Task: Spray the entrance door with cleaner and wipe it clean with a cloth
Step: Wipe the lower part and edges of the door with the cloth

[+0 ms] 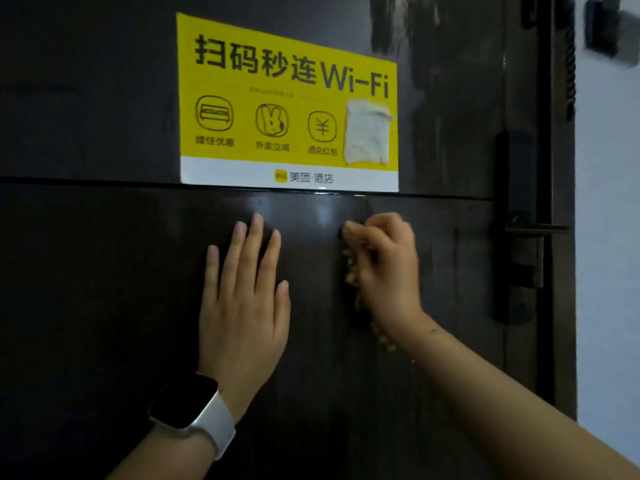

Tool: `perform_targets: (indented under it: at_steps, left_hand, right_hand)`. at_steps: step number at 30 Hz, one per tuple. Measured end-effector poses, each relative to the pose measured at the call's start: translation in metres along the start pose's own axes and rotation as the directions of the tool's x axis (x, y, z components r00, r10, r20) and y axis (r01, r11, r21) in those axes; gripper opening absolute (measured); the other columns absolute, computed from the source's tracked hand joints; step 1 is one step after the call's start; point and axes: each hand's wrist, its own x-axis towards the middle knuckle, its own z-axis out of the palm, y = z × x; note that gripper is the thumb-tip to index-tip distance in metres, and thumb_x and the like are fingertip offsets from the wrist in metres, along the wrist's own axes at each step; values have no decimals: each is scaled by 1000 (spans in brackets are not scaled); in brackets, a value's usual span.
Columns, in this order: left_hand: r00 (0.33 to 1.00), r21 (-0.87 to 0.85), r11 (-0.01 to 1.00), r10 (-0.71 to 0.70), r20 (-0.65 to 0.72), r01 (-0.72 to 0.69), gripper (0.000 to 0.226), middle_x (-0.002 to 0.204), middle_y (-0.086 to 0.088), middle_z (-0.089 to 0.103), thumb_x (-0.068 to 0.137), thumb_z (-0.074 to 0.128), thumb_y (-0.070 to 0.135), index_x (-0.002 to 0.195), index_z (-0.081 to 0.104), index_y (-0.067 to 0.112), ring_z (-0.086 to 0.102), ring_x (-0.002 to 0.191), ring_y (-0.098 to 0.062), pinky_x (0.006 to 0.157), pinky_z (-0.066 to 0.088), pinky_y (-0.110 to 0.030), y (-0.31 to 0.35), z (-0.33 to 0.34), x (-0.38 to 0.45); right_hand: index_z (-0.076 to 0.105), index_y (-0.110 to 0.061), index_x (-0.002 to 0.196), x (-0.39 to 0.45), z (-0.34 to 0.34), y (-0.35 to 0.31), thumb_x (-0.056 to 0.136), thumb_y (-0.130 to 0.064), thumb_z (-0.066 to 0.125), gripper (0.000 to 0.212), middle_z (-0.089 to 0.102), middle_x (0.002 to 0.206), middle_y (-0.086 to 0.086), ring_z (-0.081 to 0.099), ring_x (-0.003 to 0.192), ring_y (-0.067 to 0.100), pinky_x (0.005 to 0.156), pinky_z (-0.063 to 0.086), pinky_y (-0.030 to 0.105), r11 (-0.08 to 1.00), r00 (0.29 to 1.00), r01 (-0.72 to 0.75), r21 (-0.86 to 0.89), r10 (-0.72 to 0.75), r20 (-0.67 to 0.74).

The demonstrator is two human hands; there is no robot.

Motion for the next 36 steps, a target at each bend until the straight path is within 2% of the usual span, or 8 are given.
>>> perform_targets:
  at_steps: [5, 8, 11, 16, 21, 27, 31, 36]
  left_hand:
    - [995, -63, 994, 92, -36, -94, 56, 160, -10, 21, 95, 40, 28, 148, 36, 9, 16, 149, -25, 120, 15, -49, 65, 26, 24]
    - [996, -25, 995, 91, -1, -91, 56, 160, -10, 21, 97, 37, 30, 149, 34, 10, 18, 148, -25, 120, 14, -49, 88, 44, 32]
    - [990, 112, 984, 136, 29, -138, 55, 160, -9, 20, 100, 31, 29, 151, 30, 10, 19, 148, -24, 119, 15, -50, 90, 57, 28]
    - [993, 145, 983, 118, -1, -116, 56, 161, -6, 20, 99, 34, 28, 152, 27, 9, 19, 148, -23, 119, 17, -50, 90, 58, 26]
    - [992, 144, 982, 123, 1, -122, 56, 162, -7, 16, 101, 31, 29, 153, 24, 9, 15, 149, -23, 120, 14, -51, 90, 58, 26]
    - [992, 157, 980, 125, -9, -122, 56, 162, -7, 15, 102, 28, 29, 153, 21, 8, 14, 149, -23, 119, 14, -52, 90, 58, 25]
    - [993, 148, 982, 116, -13, -113, 56, 162, -7, 16, 101, 29, 28, 153, 21, 9, 15, 149, -23, 120, 13, -51, 90, 59, 25]
    - [992, 144, 982, 123, -5, -121, 56, 162, -7, 15, 101, 29, 29, 153, 21, 9, 15, 149, -23, 120, 13, -51, 89, 58, 26]
  right_hand:
    - [69, -10, 89, 10, -46, 87, 93, -6, 62, 9, 52, 98, 5, 59, 77, 27, 60, 51, 27, 964, 955, -265, 30, 267, -132]
    - [70, -7, 104, 3, -41, 95, 91, -2, 59, 17, 57, 105, 8, 58, 92, 32, 85, 48, 34, 961, 957, -259, -95, 242, -162]
    - [64, -3, 123, -11, -27, 64, 92, 0, 56, 32, 56, 122, 14, 51, 116, 23, 106, 35, 24, 996, 997, -78, -36, 77, -32]
    - [54, -4, 135, -11, -31, 80, 94, 3, 56, 42, 49, 143, 14, 40, 138, 24, 116, 31, 39, 969, 950, 216, 119, -236, 202]
    - [50, -13, 140, -11, -60, 140, 96, 3, 50, 46, 42, 151, 5, 33, 143, 17, 119, 25, 30, 986, 986, -168, 3, 168, -15]
    - [52, -18, 139, -2, -55, 127, 99, -6, 47, 42, 41, 151, -4, 33, 141, 10, 120, 21, 28, 839, 815, -531, 123, 545, -199]
    - [45, -13, 144, 0, -35, 84, 91, 9, 43, 57, 34, 155, 4, 22, 147, 19, 121, 15, 29, 967, 969, -245, 74, 246, -2]
    - [47, -8, 142, 4, -38, 97, 84, 15, 40, 62, 35, 154, 9, 23, 146, 19, 122, 17, 34, 996, 988, -9, 94, -6, 156]
